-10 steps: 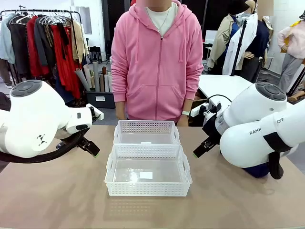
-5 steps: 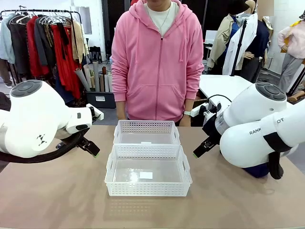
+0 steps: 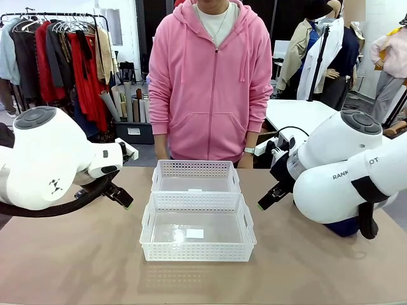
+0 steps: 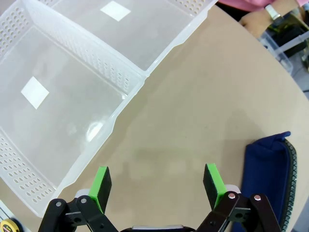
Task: Distribute items into two baskets.
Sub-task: Pick up the Pencil pouch that the person points to.
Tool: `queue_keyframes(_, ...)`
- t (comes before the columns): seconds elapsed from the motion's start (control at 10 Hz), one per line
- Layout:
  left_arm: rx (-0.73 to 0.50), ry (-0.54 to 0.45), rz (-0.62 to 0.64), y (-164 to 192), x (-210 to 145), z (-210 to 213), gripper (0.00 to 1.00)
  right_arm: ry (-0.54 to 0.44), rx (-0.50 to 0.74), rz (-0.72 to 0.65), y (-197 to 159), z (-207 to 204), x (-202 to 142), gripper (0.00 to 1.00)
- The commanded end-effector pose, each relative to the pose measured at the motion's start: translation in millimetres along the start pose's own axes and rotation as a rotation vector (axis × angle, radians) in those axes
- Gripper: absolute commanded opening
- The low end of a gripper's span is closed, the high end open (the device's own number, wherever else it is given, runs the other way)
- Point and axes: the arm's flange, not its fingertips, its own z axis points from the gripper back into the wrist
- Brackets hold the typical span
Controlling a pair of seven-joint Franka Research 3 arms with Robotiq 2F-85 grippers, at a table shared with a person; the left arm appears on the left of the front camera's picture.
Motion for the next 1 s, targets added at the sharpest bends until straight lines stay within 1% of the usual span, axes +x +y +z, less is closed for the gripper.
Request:
queue_keyframes(0.0, 0.042, -0.021, 0.006, 3.1, 3.4, 18.1, 1.00, -0.005, 0.012, 0.000, -5.1, 2.6, 1.5, 1.00)
queue_keyframes(0.2, 0.063, -0.020, 0.015, 12.7, 7.5, 45.5, 1.00, -0.025, 0.028, -0.007, -18.8, 14.5, 5.1, 1.00)
queue_keyframes(0.3, 0.036, -0.023, 0.018, 19.9, 11.8, 57.2, 1.00, -0.034, 0.049, -0.011, -28.2, 19.7, 8.9, 1.00)
queue_keyframes(0.5, -0.012, -0.036, 0.022, 38.0, 18.9, 98.5, 1.00, -0.053, 0.100, -0.015, -60.1, 41.4, 15.0, 1.00)
queue_keyframes(0.6, -0.032, -0.050, 0.042, 52.7, 17.2, 124.4, 1.00, -0.063, 0.118, -0.024, -81.2, 54.0, 17.4, 1.00)
queue_keyframes(0.7, -0.066, -0.078, 0.055, 64.9, 13.9, 146.2, 1.00, -0.066, 0.118, -0.040, -102.0, 63.0, 18.4, 1.00)
queue_keyframes(0.9, -0.112, -0.102, 0.039, 81.4, 1.2, 186.1, 1.00, -0.077, 0.140, -0.076, -142.8, 81.0, 17.2, 1.00)
